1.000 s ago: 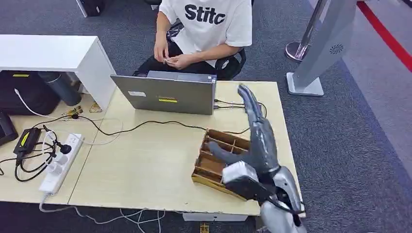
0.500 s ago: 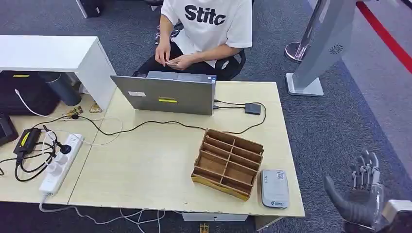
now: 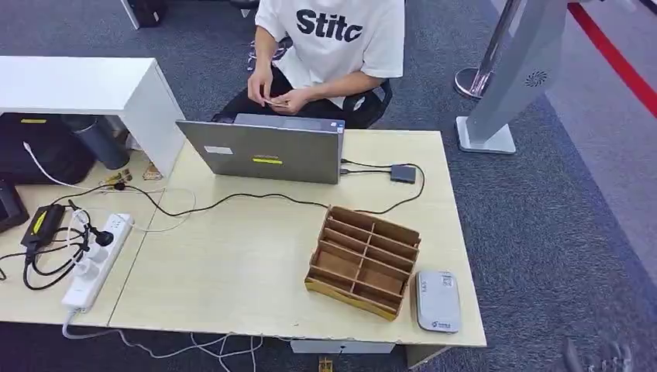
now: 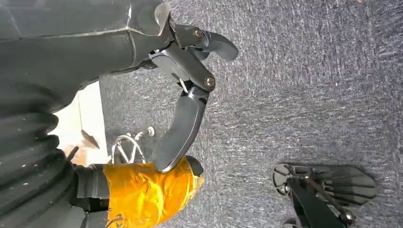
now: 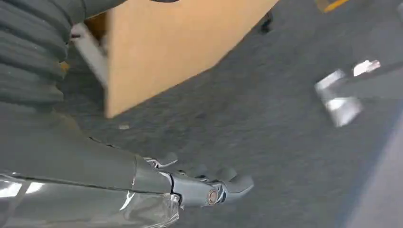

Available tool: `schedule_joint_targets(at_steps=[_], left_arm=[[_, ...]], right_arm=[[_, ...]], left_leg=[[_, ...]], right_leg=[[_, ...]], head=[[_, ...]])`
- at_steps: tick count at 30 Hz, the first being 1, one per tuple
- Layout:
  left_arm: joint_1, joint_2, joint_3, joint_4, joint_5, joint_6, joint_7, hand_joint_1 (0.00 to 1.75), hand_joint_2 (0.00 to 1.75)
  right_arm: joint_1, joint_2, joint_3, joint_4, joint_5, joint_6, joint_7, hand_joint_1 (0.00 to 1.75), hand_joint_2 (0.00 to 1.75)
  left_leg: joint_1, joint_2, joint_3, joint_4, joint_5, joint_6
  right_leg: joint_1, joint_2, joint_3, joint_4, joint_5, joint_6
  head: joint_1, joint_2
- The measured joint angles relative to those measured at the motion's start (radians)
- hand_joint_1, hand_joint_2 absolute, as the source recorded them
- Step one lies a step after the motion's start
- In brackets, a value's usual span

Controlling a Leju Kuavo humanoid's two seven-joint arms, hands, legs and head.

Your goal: Pass the card to the sensor for recognition and then transmit it.

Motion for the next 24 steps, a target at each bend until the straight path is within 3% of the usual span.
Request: schedule_joint_targets(at_steps=[3,7,8,9,10,11,13,15,17,18,20,24], left_arm=[[0.0,0.003,0.0,0.0,-0.013,-0.003,0.0,0.0,1.75],[-0.001,0.006,0.0,0.0,-0.018,0.0,0.005,0.03,1.75],[-0.001,0.006,0.0,0.0,-0.018,0.0,0.006,1.75,1.75],[-0.001,0.006,-0.001,0.0,-0.02,0.0,0.006,1.75,1.75],[-0.001,0.006,-0.001,0.0,-0.023,-0.002,0.006,1.75,1.75],[-0.001,0.006,-0.002,0.0,-0.03,-0.009,0.006,1.75,1.75],[0.0,0.006,-0.002,0.0,-0.035,-0.011,0.006,1.75,1.75],[-0.001,0.006,-0.003,0.0,-0.038,-0.013,0.006,1.75,1.75],[-0.001,0.006,-0.004,0.0,-0.041,-0.016,0.006,1.75,1.75],[-0.001,0.006,-0.006,0.0,-0.043,-0.016,0.006,1.75,1.75],[-0.001,0.007,-0.008,0.0,-0.043,-0.016,0.006,1.75,1.75],[-0.001,0.007,-0.008,0.0,-0.043,-0.015,0.006,1.75,1.75]], right_arm=[[-0.016,-0.072,-0.019,0.252,0.1,-0.119,0.055,0.0,1.75],[-0.024,-0.092,-0.008,0.469,0.213,-0.17,0.15,0.0,1.75],[-0.027,-0.093,-0.006,0.49,0.229,-0.17,0.177,0.0,1.75],[-0.03,-0.095,0.004,0.518,0.259,-0.169,0.232,0.0,1.75],[-0.033,-0.095,0.019,0.544,0.297,-0.17,0.306,0.72,1.75],[-0.034,-0.091,0.056,0.589,0.373,-0.177,0.452,1.73,1.75],[-0.033,-0.082,0.094,0.619,0.437,-0.163,0.557,1.75,1.75],[-0.028,-0.072,0.137,0.646,0.484,-0.164,0.596,1.75,1.75],[-0.027,-0.061,0.168,0.659,0.494,-0.188,0.552,1.75,1.75],[-0.028,-0.06,0.179,0.666,0.49,-0.216,0.476,1.75,1.75],[-0.031,-0.062,0.186,0.67,0.484,-0.212,0.415,1.71,1.75],[-0.031,-0.062,0.187,0.67,0.483,-0.212,0.41,1.71,1.75]], left_leg=[[0.0,0.0,0.0,0.0,0.0,0.0],[0.0,0.001,0.0,0.0,0.0,0.0],[0.001,0.001,0.0,0.0,0.0,0.0],[0.001,0.001,0.0,0.0,0.0,0.0],[0.001,0.001,0.0,0.0,0.0,0.0],[0.001,0.001,0.0,0.0,0.0,0.0],[0.001,0.001,0.0,0.0,0.0,0.0],[0.001,0.001,0.0,0.0,0.0,-0.001],[0.001,0.001,0.0,0.0,0.0,0.0],[0.001,0.002,0.0,0.0,0.0,0.0],[0.001,0.001,0.0,0.0,0.0,0.0],[0.001,0.001,0.0,0.0,0.0,0.0]], right_leg=[[0.0,0.0,0.0,0.0,0.0,0.0],[0.0,0.001,0.0,0.0,0.0,0.0],[0.0,0.001,0.0,0.0,0.0,0.0],[0.0,0.001,0.0,0.001,-0.001,-0.001],[0.001,0.001,0.0,0.001,-0.001,-0.001],[0.001,0.001,0.0,0.001,-0.001,-0.001],[0.001,0.001,0.0,0.001,-0.001,-0.001],[0.001,0.001,0.0,0.001,-0.001,-0.001],[0.0,0.001,0.0,0.002,-0.001,-0.001],[0.0,0.001,0.0,0.001,-0.001,-0.001],[0.0,0.001,0.0,0.001,-0.001,-0.001],[0.0,0.001,0.0,0.001,-0.001,-0.001]], head=[[0.0,0.0],[0.0,0.0],[0.0,0.0],[0.0,0.0],[0.0,0.0],[0.0,0.0],[0.0,0.0],[0.0,0.0],[0.0,0.0],[0.0,0.0],[0.0,0.0],[0.0,0.0]])
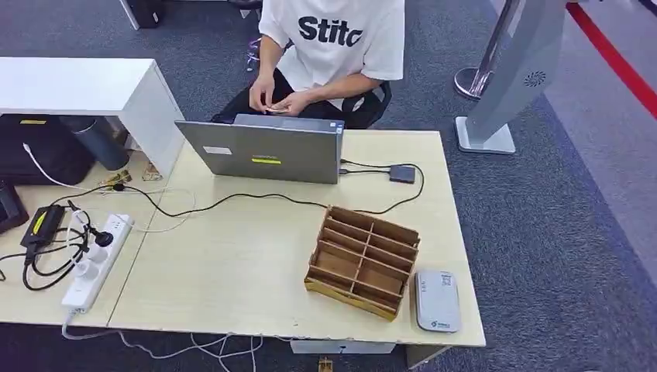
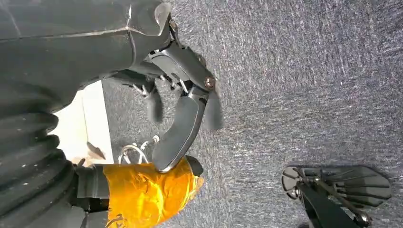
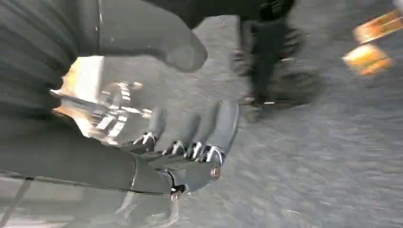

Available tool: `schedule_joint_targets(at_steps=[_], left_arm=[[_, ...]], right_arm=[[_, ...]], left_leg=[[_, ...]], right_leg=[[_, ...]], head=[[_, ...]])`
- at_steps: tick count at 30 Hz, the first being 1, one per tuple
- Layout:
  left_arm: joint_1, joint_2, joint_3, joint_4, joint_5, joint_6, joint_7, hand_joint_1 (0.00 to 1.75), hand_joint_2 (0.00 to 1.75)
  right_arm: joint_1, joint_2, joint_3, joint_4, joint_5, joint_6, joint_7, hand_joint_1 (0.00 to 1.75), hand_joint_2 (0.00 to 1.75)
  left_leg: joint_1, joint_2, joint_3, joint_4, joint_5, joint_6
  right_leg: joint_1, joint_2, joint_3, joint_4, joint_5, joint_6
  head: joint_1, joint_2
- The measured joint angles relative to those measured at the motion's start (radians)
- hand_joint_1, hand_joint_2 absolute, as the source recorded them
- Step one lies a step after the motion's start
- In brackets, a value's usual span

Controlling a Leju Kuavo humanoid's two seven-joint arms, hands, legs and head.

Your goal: Pass the card to the sensor for recognition and then transmit it.

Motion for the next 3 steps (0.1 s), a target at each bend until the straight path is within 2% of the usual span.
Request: schedule_joint_targets(at_steps=[2,3], left_arm=[[0.0,0.0,-0.001,0.0,0.001,0.001,0.0,1.75,1.75],[0.0,0.001,-0.001,0.0,0.003,0.001,0.0,1.75,1.75]], right_arm=[[-0.002,-0.003,0.009,0.002,0.011,0.016,-0.065,1.71,1.75],[-0.003,-0.005,0.018,0.005,0.026,0.017,-0.079,1.64,1.75]], left_leg=[[0.0,0.0,0.0,0.0,0.0,0.0],[-0.001,0.0,0.0,0.0,0.0,0.0]], right_leg=[[-0.001,0.0,0.0,0.0,0.0,0.0],[-0.001,0.0,0.0,-0.001,0.0,0.0]], head=[[0.0,0.0],[0.0,0.0]])
